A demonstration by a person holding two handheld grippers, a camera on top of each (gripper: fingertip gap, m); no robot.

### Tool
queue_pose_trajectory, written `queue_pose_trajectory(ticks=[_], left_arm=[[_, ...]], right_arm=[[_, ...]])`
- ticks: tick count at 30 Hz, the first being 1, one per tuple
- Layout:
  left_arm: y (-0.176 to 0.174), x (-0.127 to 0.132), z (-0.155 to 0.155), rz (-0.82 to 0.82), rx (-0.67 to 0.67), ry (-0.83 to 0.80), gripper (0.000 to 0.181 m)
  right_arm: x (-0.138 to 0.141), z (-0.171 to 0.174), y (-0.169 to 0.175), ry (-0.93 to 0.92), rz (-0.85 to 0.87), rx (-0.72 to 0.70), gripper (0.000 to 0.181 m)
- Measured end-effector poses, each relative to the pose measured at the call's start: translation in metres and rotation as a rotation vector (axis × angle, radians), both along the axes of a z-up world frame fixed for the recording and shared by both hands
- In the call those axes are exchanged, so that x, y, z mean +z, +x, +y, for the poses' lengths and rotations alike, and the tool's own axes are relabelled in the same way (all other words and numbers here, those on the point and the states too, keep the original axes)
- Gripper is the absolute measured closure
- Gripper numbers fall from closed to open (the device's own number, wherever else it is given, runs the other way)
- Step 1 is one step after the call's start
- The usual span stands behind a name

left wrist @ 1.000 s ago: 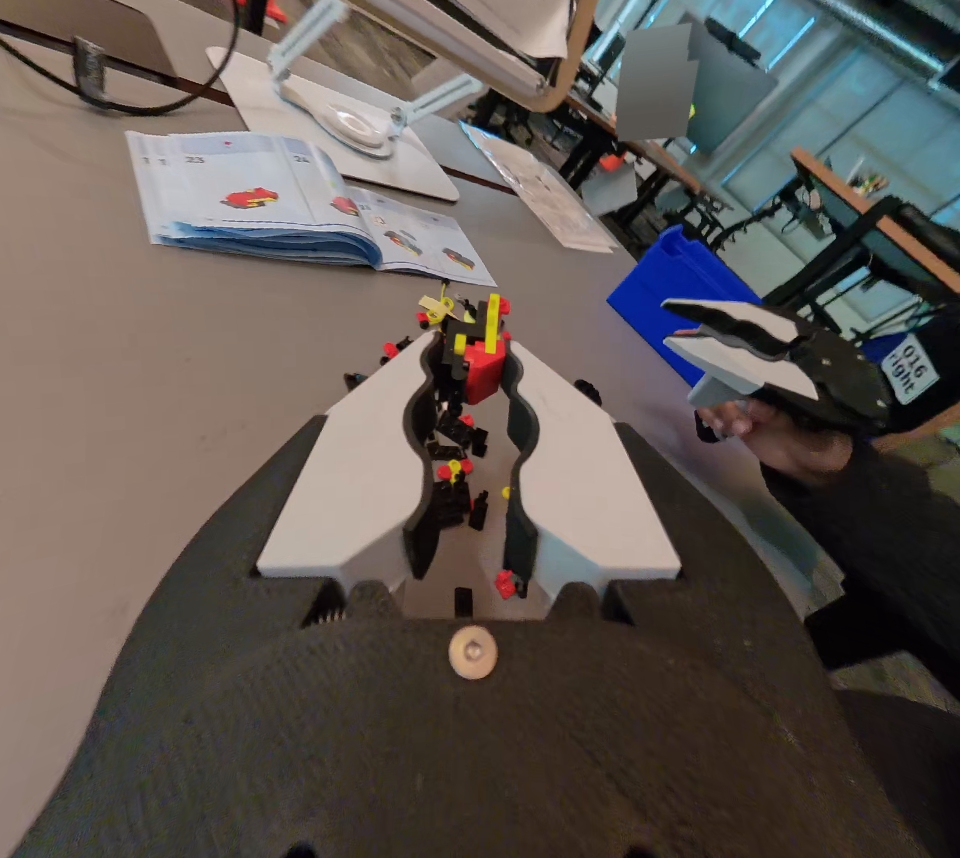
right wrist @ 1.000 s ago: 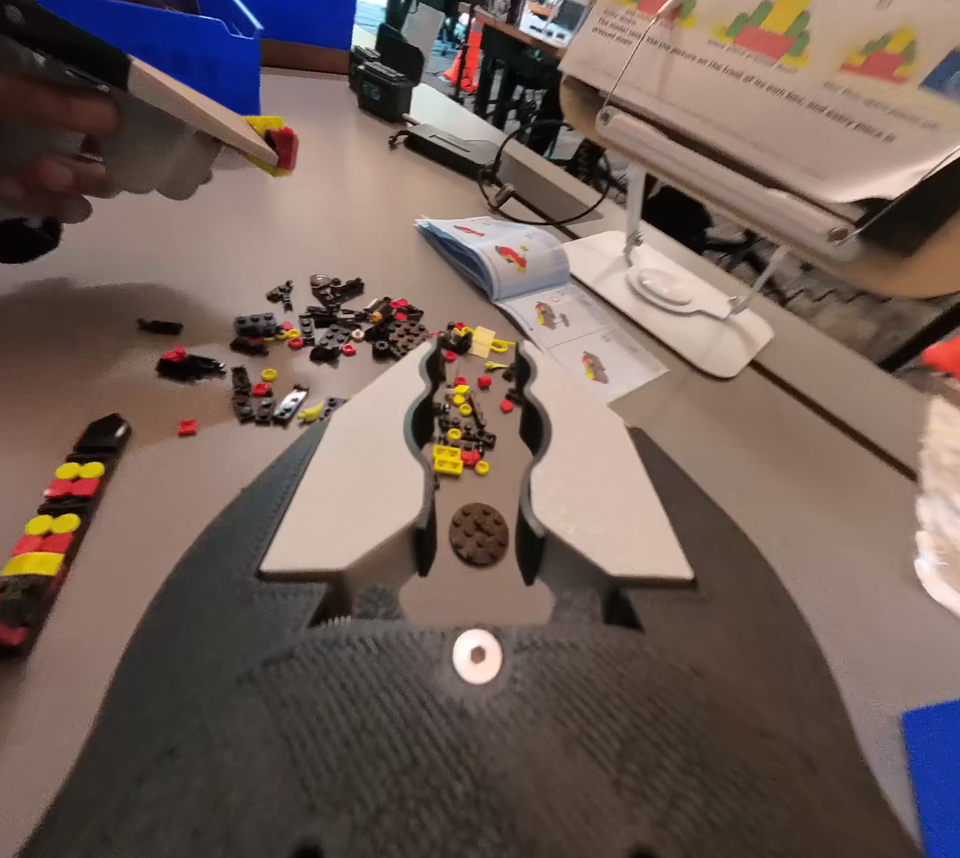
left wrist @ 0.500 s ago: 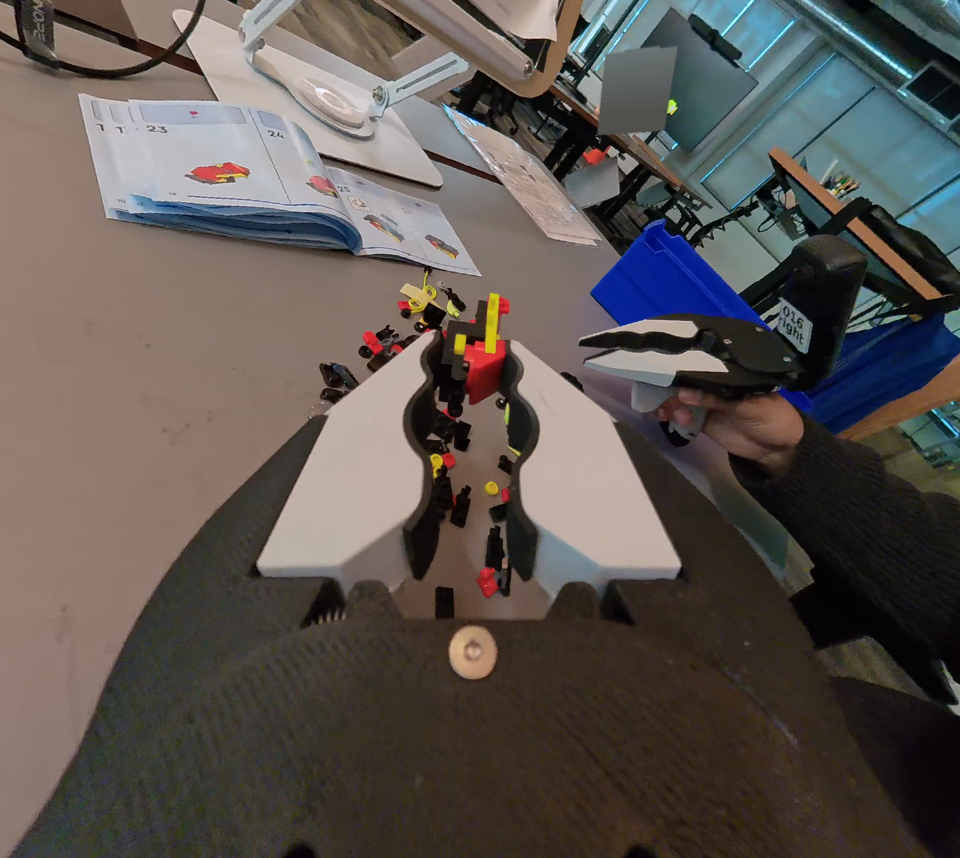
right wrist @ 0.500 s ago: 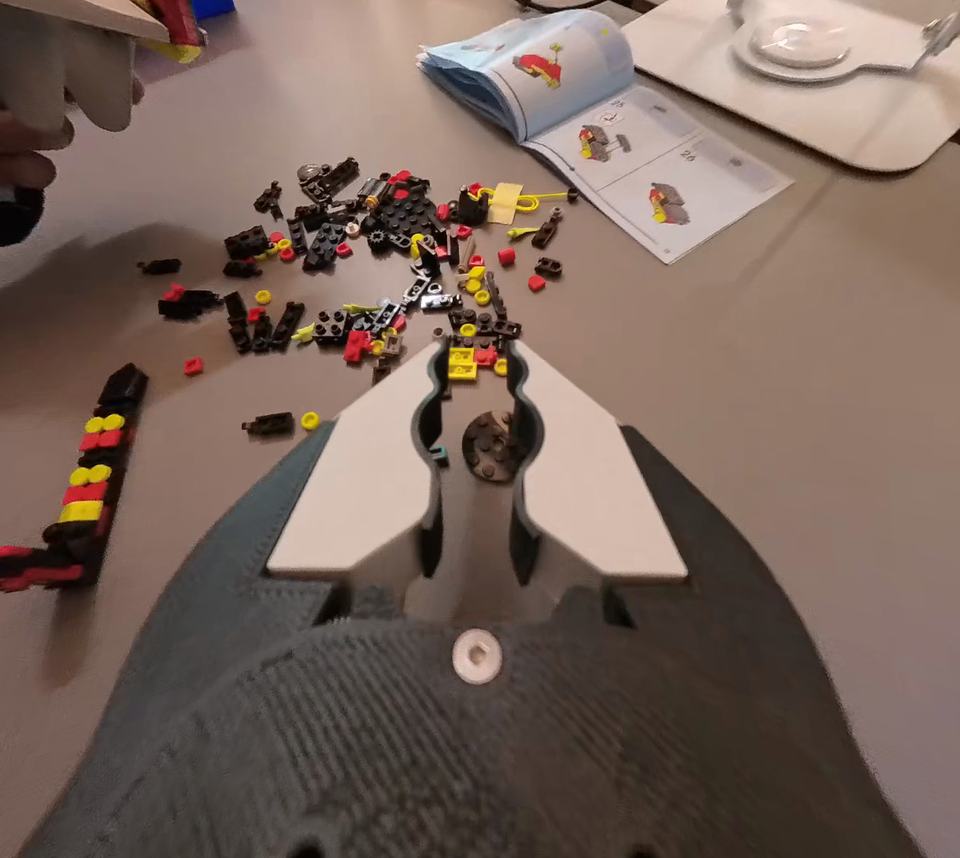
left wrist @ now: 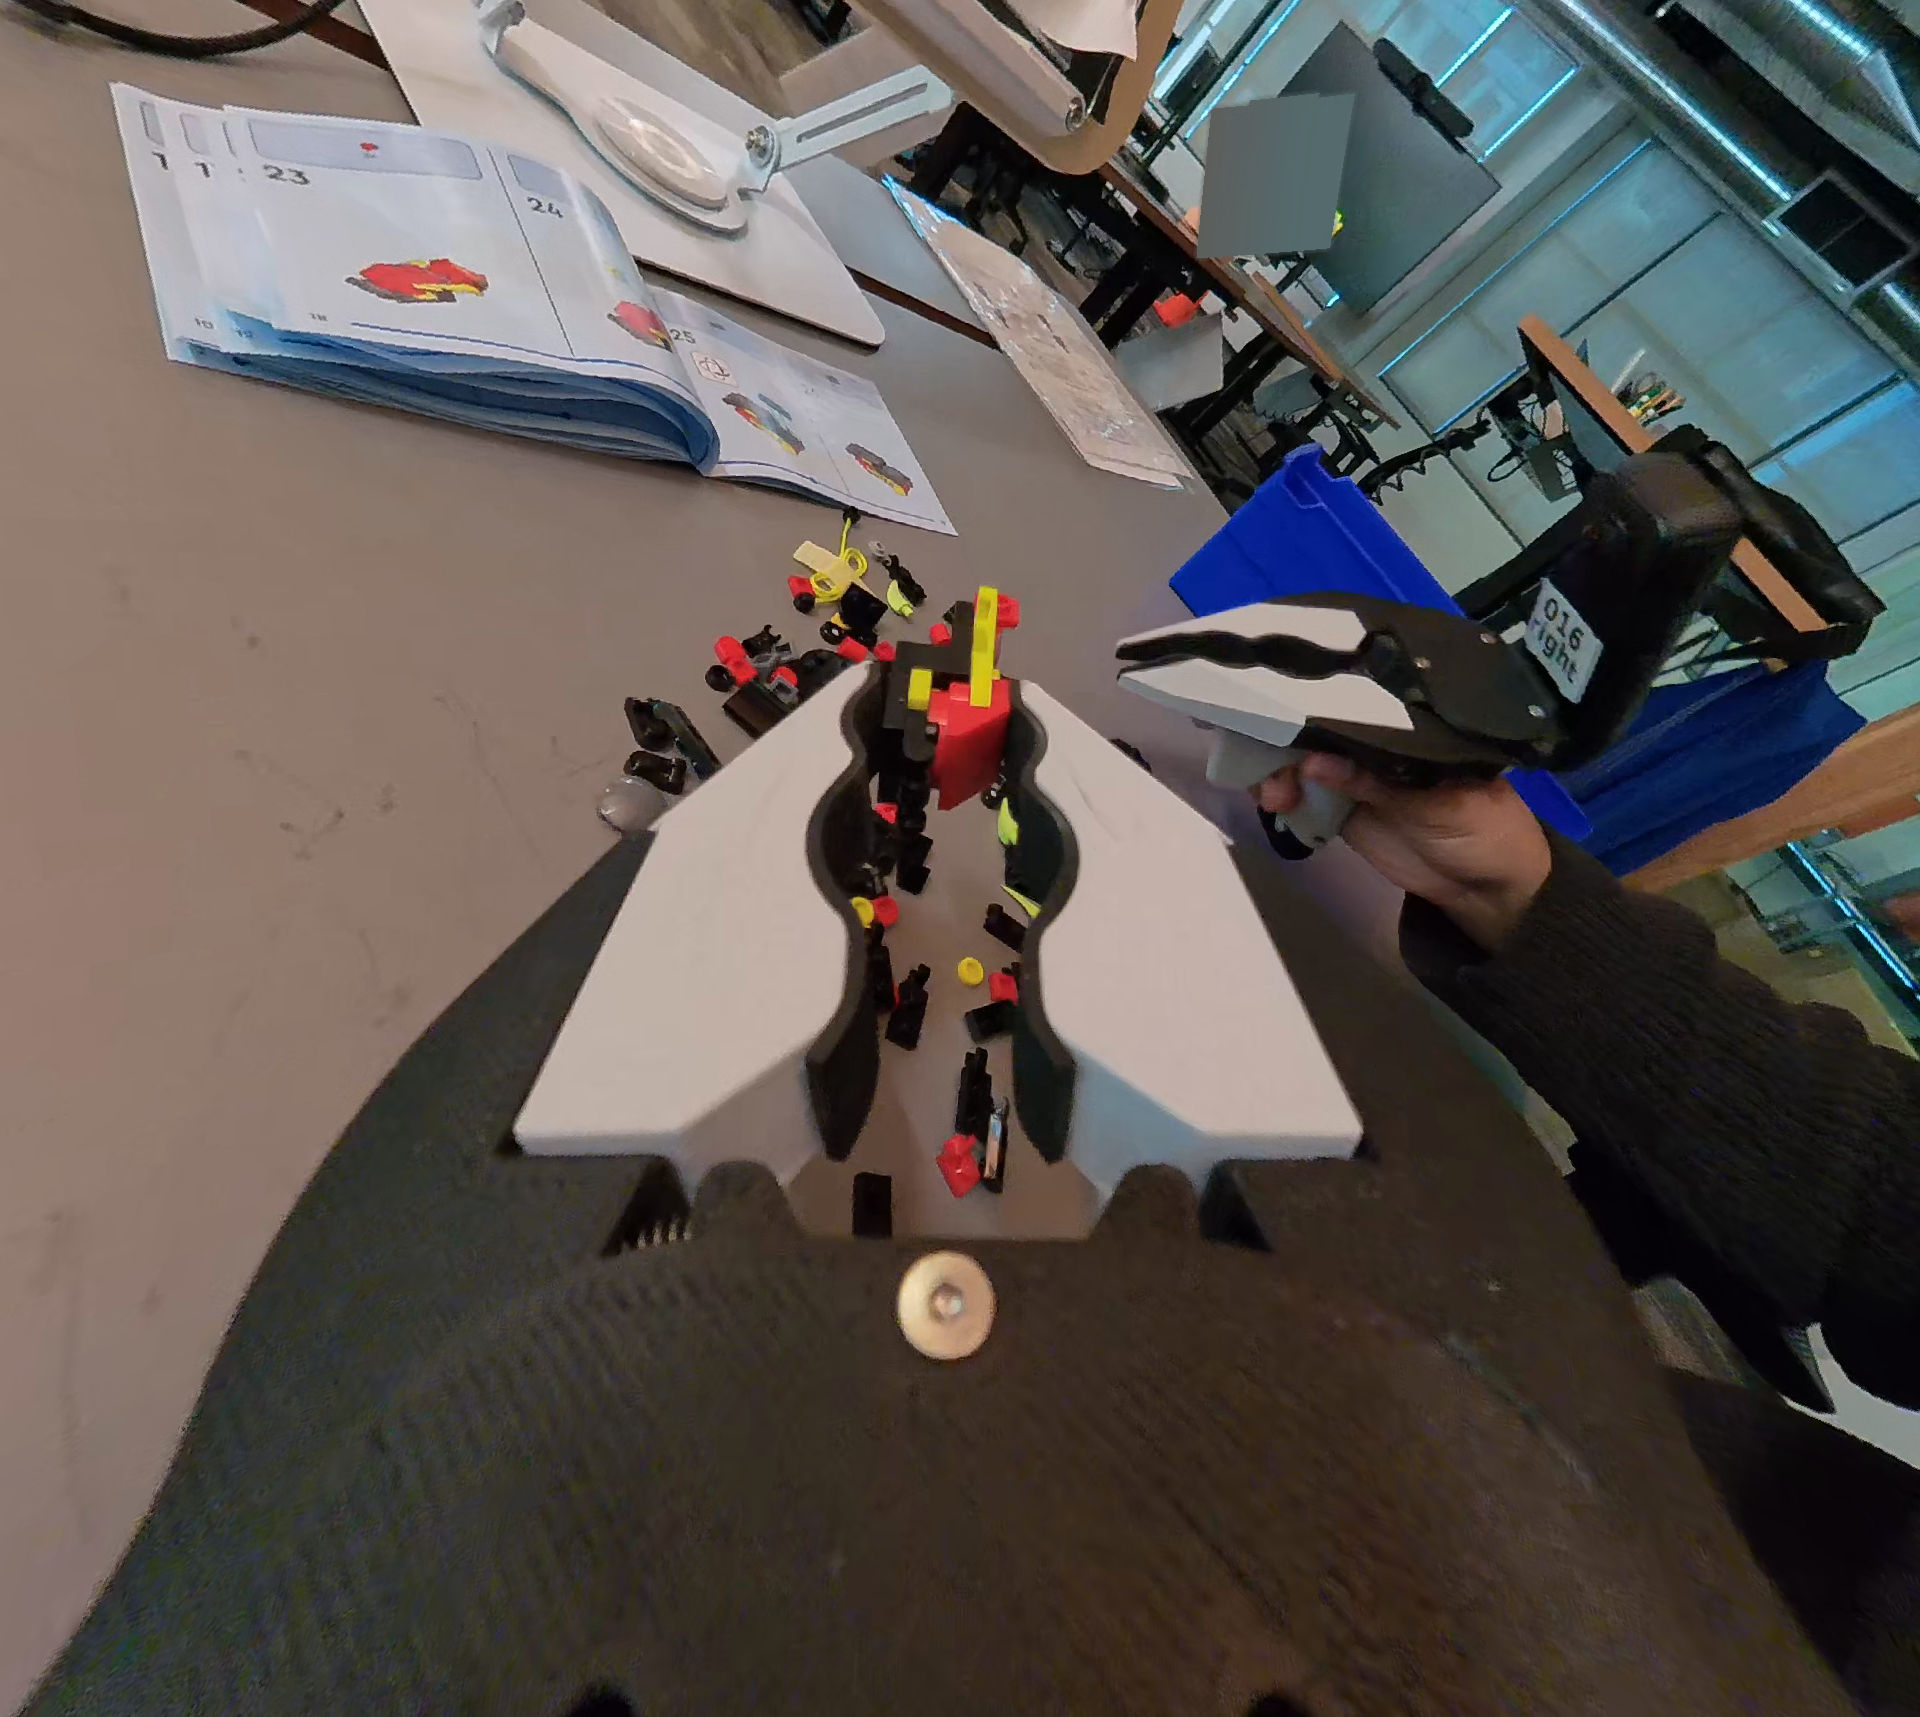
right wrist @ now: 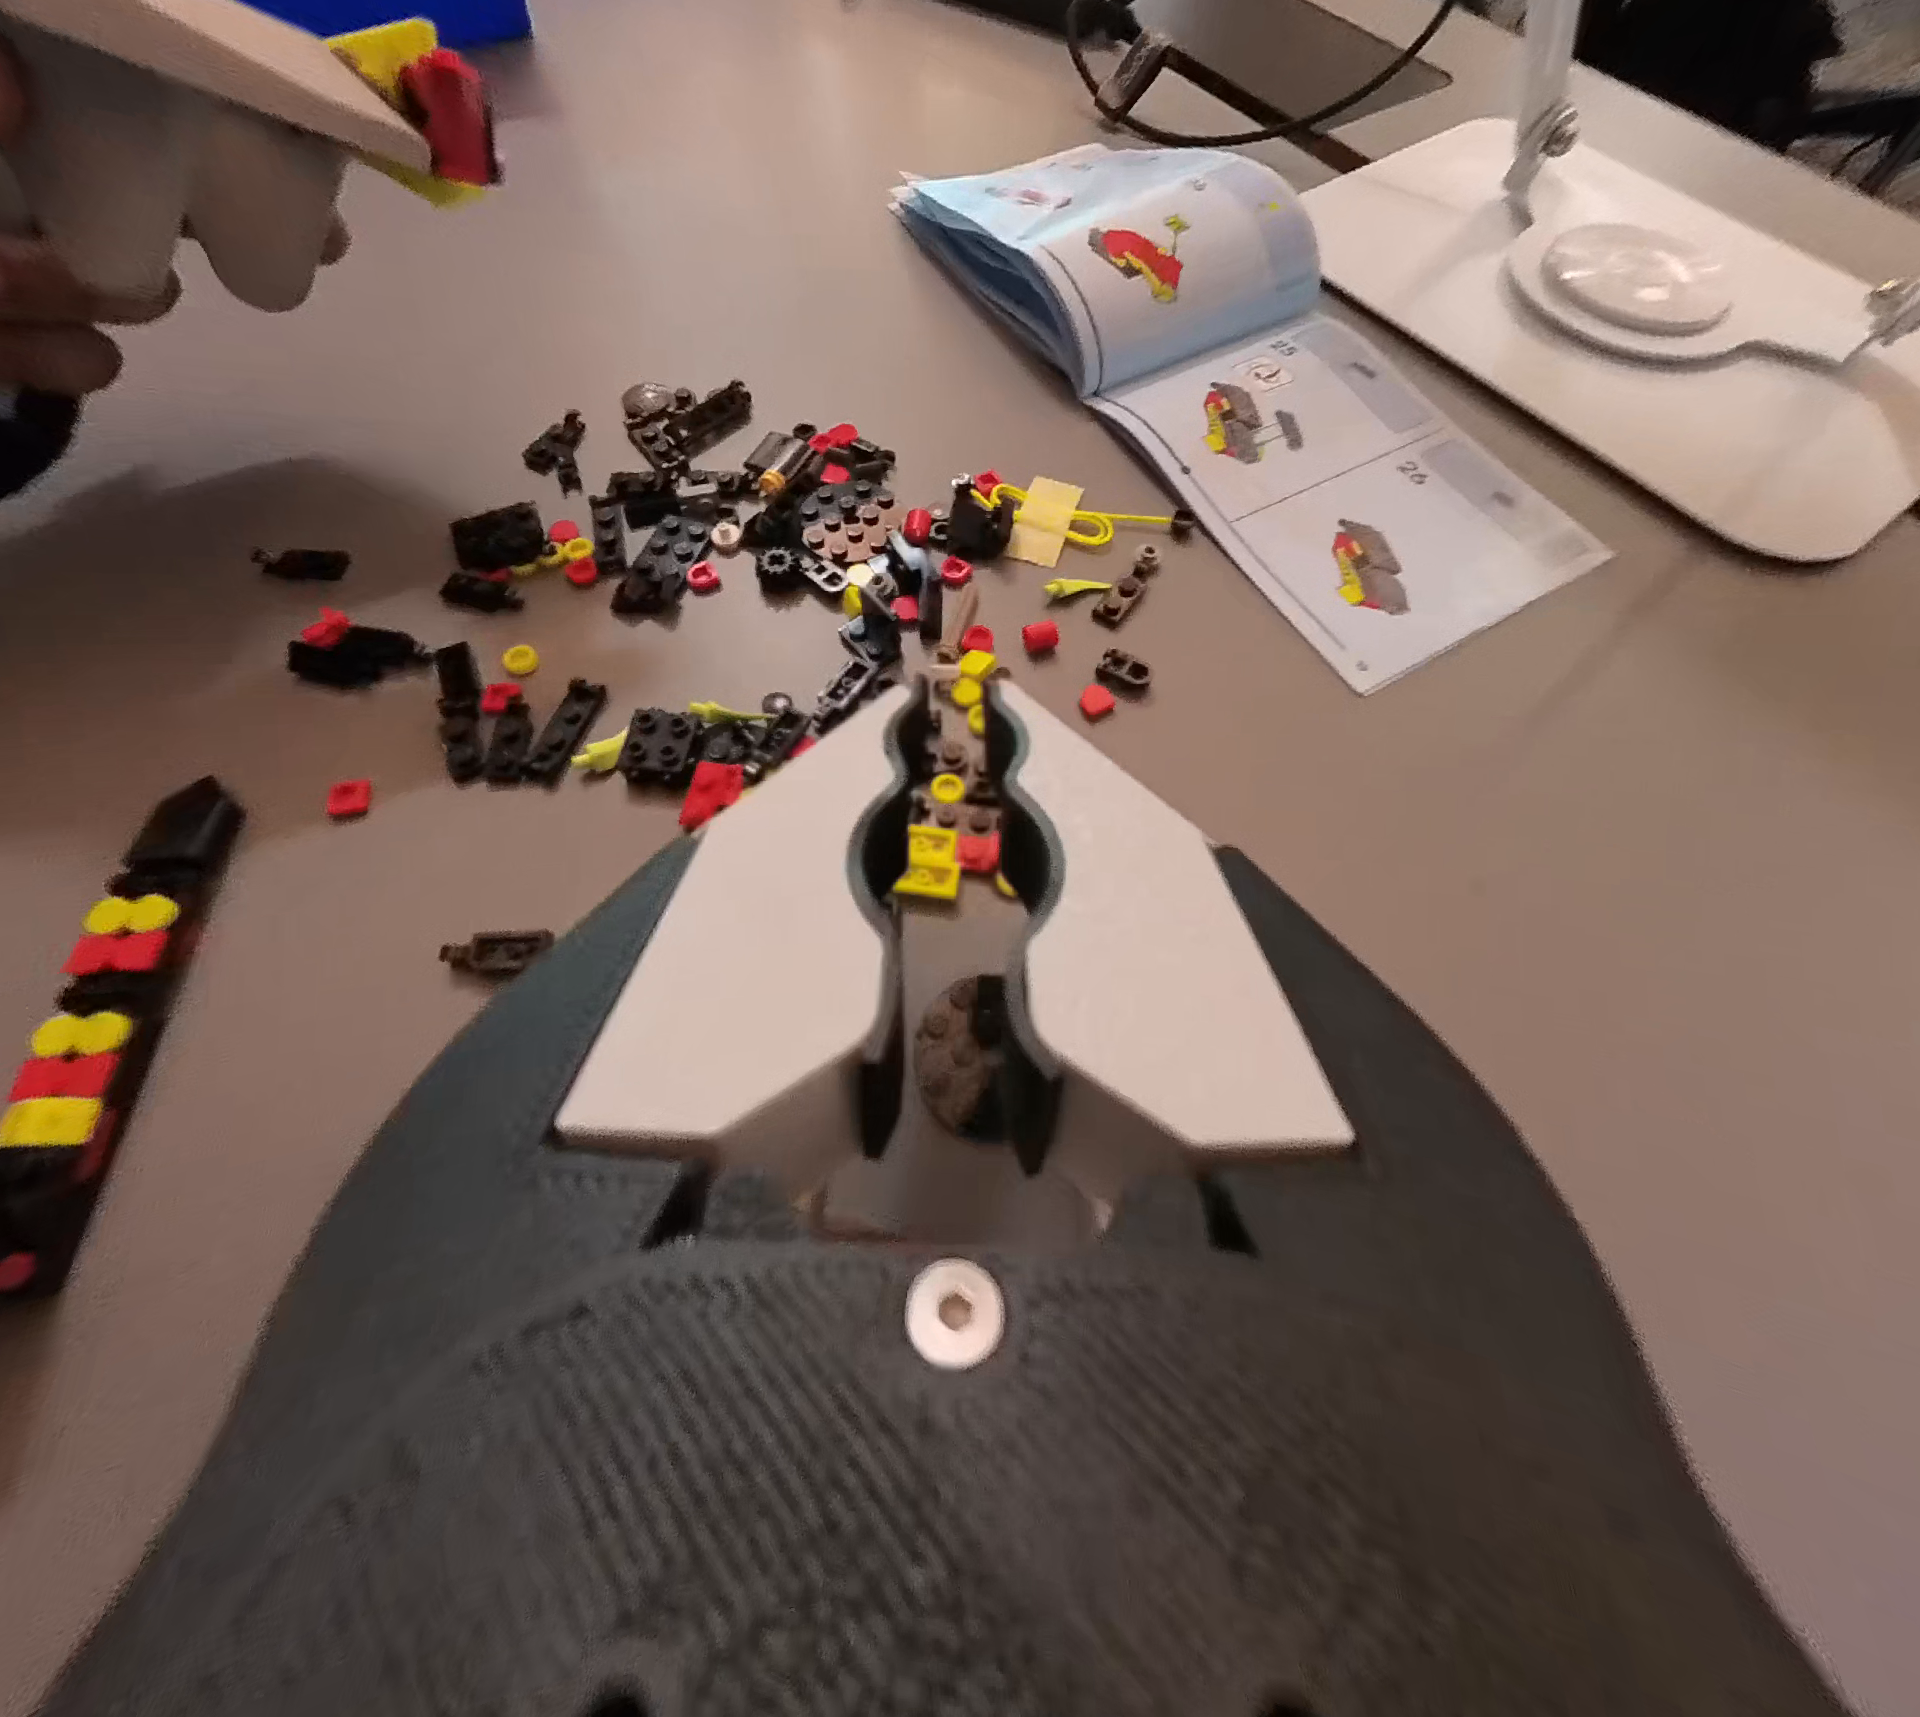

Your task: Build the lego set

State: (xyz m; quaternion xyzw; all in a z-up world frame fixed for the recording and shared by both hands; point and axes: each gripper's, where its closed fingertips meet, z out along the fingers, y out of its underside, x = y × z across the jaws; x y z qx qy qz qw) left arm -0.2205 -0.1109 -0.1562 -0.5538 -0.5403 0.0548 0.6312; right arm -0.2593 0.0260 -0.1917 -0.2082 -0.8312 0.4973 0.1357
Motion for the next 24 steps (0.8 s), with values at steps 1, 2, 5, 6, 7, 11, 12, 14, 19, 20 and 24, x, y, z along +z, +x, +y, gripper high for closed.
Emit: queue_pose_trajectory(ticks=[1, 2, 5, 6, 7, 11, 12, 14, 19, 20, 24], left_arm=[[0.0, 0.0, 0.001, -0.002, -0.003, 0.0, 0.162], [0.0, -0.001, 0.002, -0.002, -0.005, -0.002, 0.162], [0.001, 0.0, 0.002, 0.003, -0.004, -0.01, 0.162], [0.001, 0.0, 0.001, 0.004, -0.002, -0.01, 0.162], [0.001, 0.0, 0.001, 0.004, -0.001, -0.009, 0.162], [0.001, 0.0, 0.002, -0.001, -0.005, -0.004, 0.162], [0.001, 0.0, 0.003, -0.001, -0.007, -0.005, 0.162], [0.002, 0.0, 0.004, 0.0, -0.011, -0.009, 0.162], [0.003, -0.002, 0.006, -0.006, -0.023, -0.008, 0.163], [0.003, -0.002, 0.006, -0.009, -0.026, -0.004, 0.163], [0.003, -0.003, 0.007, -0.023, -0.034, 0.02, 0.162]], right_arm=[[0.0, -0.002, 0.0, -0.02, -0.042, 0.01, 0.172], [0.001, -0.005, 0.001, -0.05, -0.085, 0.022, 0.172], [0.004, -0.009, -0.004, -0.107, -0.166, 0.024, 0.173], [0.002, -0.011, -0.006, -0.102, -0.18, 0.023, 0.175], [-0.003, -0.013, -0.006, -0.085, -0.198, 0.027, 0.176], [-0.023, -0.023, -0.005, 0.014, -0.269, 0.034, 0.18], [-0.025, -0.025, -0.006, 0.022, -0.274, 0.027, 0.181], [-0.025, -0.029, -0.011, 0.027, -0.281, 0.009, 0.181], [-0.04, -0.019, -0.026, 0.109, -0.325, -0.064, 0.181], [-0.04, -0.018, -0.028, 0.113, -0.329, -0.066, 0.181], [-0.025, -0.032, -0.023, 0.041, -0.295, 0.026, 0.179]])
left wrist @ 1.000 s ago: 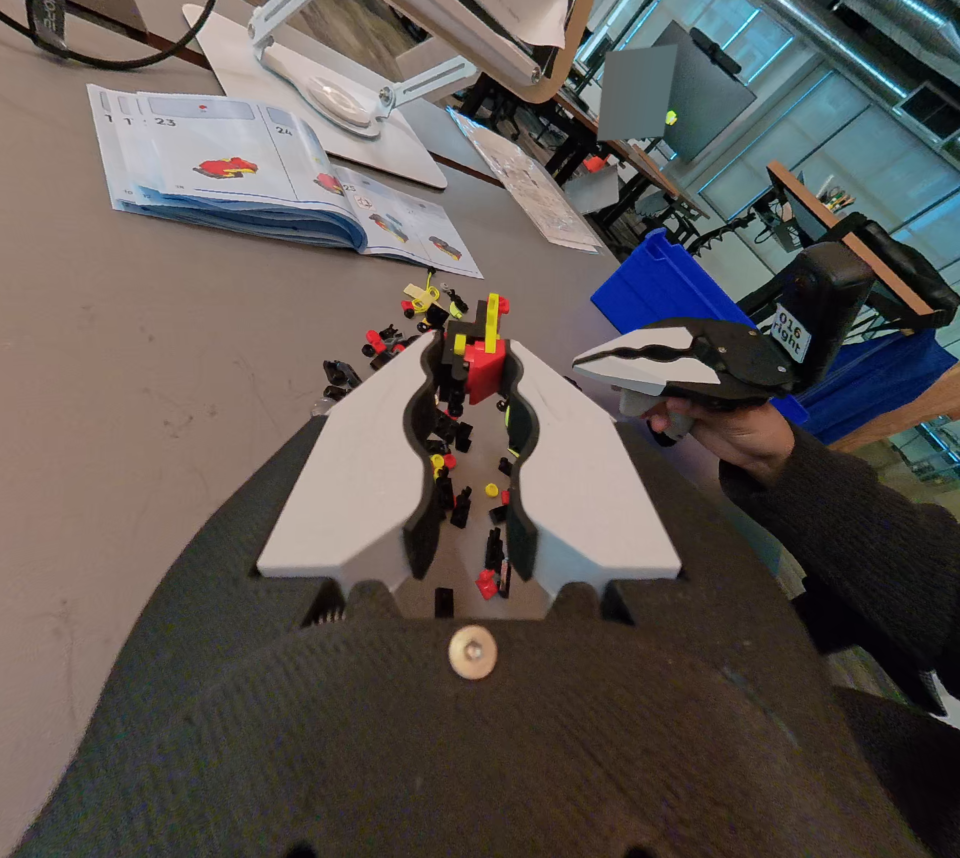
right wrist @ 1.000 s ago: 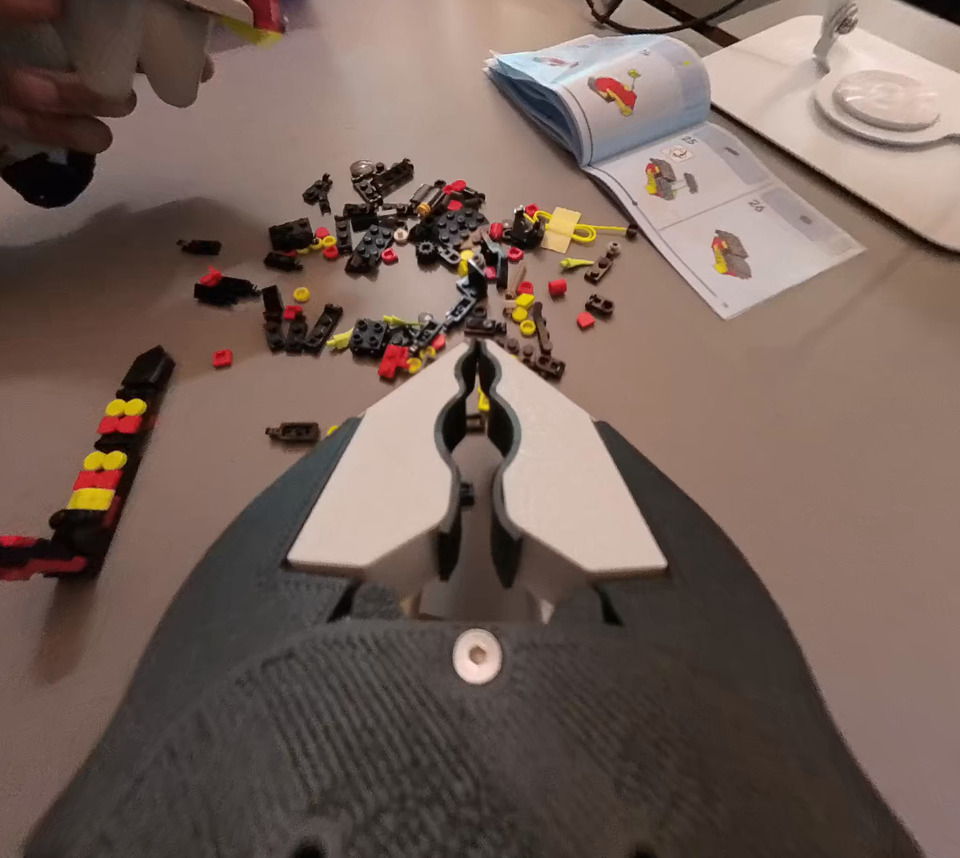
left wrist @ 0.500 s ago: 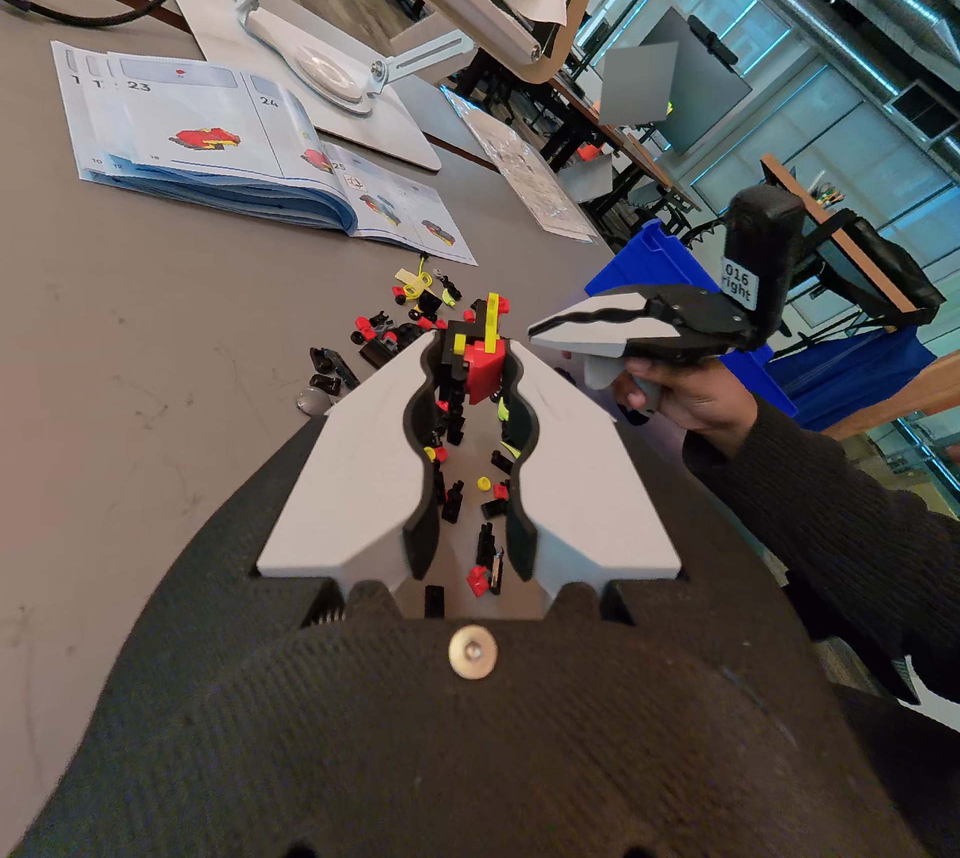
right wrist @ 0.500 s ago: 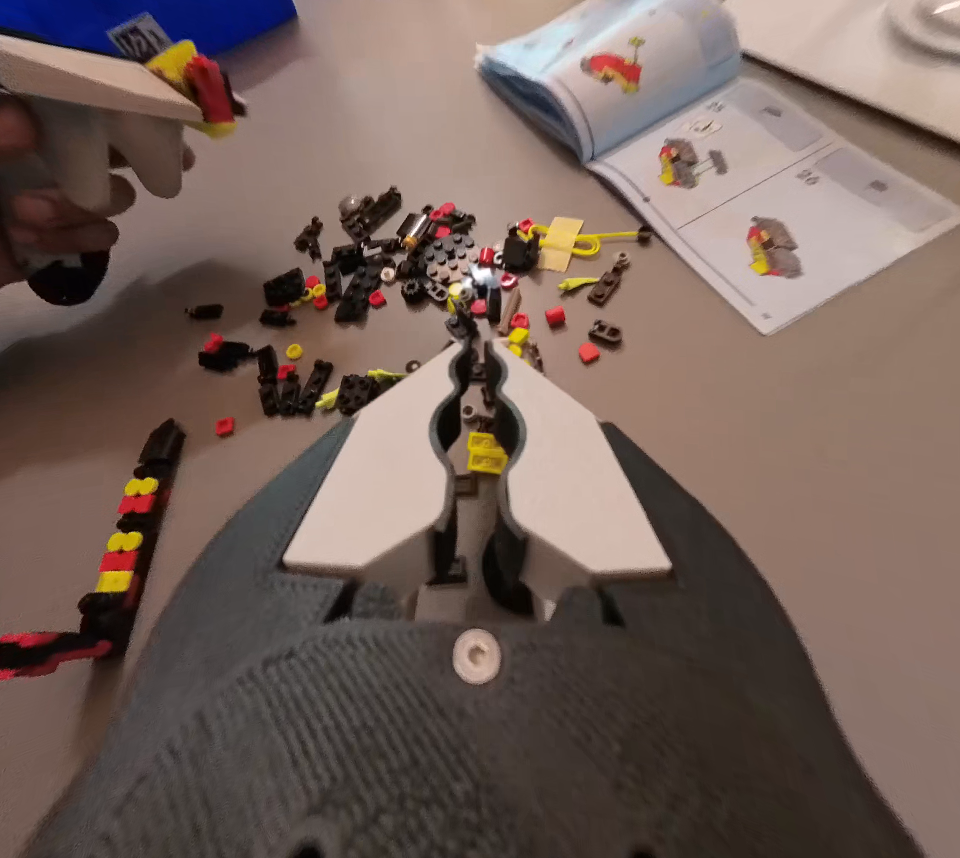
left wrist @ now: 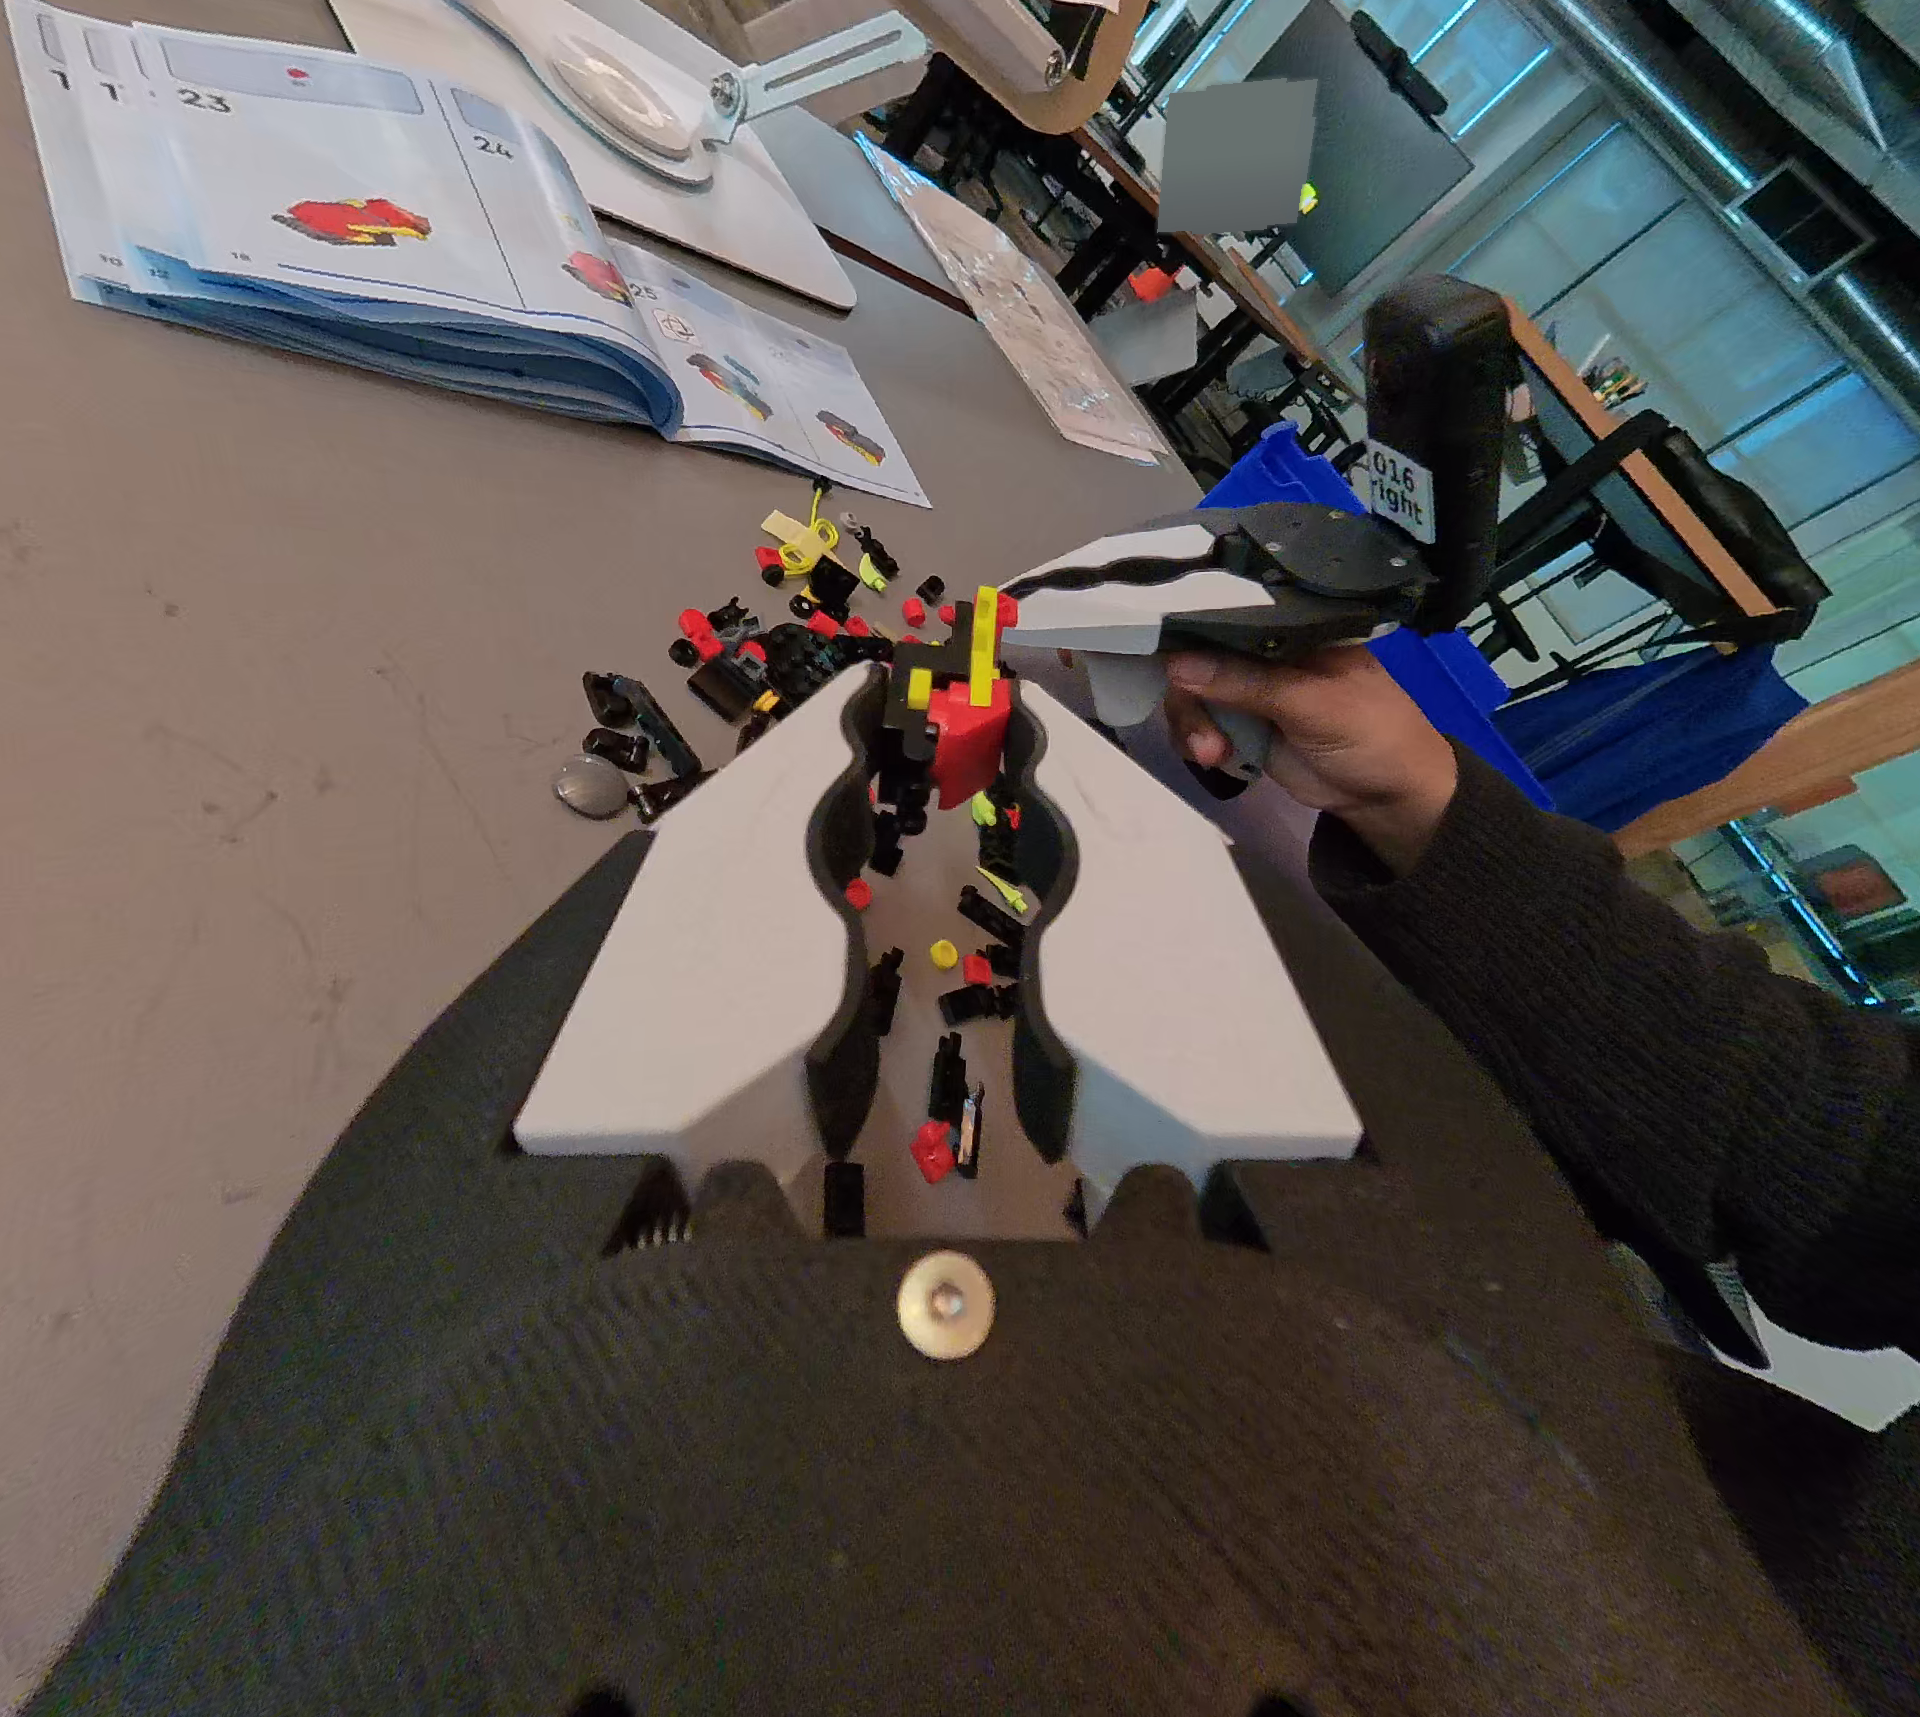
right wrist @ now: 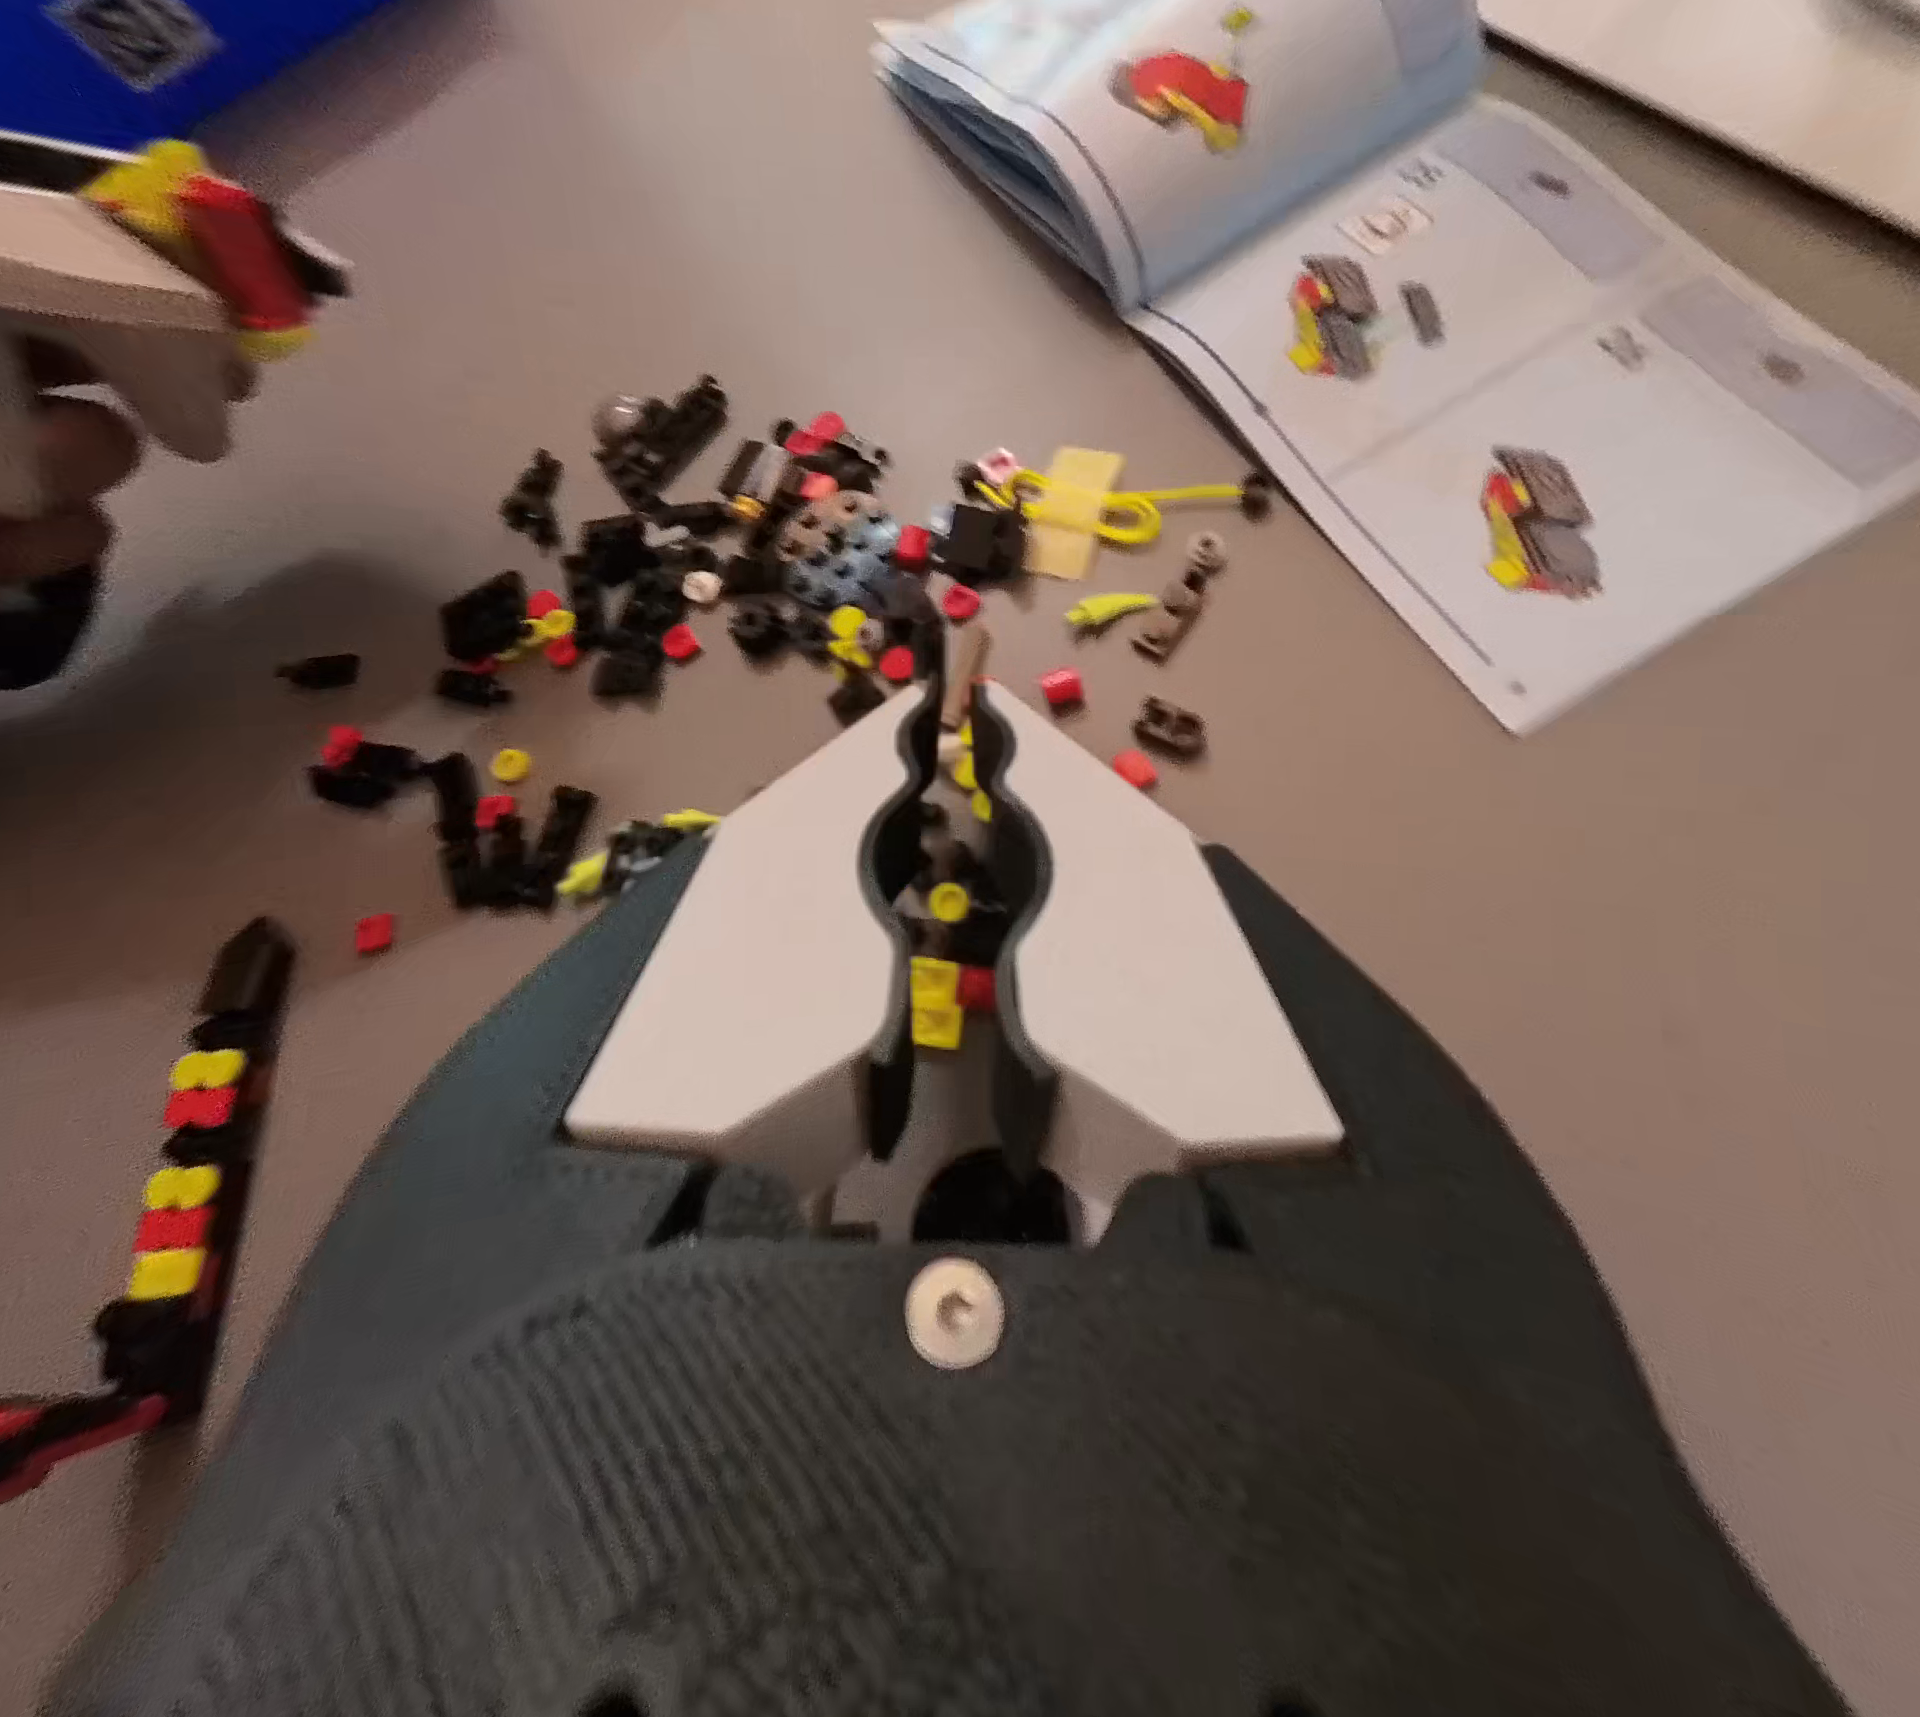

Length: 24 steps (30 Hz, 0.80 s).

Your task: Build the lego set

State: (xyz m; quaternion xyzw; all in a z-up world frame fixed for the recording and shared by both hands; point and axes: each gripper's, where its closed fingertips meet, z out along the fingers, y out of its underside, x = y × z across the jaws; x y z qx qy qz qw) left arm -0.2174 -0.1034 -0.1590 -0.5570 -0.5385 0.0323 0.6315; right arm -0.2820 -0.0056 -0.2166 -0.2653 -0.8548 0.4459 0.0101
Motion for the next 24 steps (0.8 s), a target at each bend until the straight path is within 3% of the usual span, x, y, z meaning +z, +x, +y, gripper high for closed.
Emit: queue_pose_trajectory(ticks=[3, 10, 20, 24], left_arm=[[0.0, 0.0, 0.0, -0.008, -0.002, 0.013, 0.163], [0.0, -0.001, 0.001, -0.013, -0.004, 0.019, 0.163], [0.001, 0.0, 0.0, -0.02, -0.007, 0.034, 0.163], [0.002, 0.0, 0.001, -0.026, -0.011, 0.047, 0.163]], right_arm=[[0.004, -0.008, 0.006, 0.012, 0.03, 0.041, 0.181], [-0.023, 0.001, -0.002, 0.1, -0.079, -0.041, 0.177], [-0.01, 0.008, -0.009, -0.03, -0.179, -0.07, 0.174], [0.006, -0.002, 0.004, -0.145, -0.234, 0.028, 0.173]])
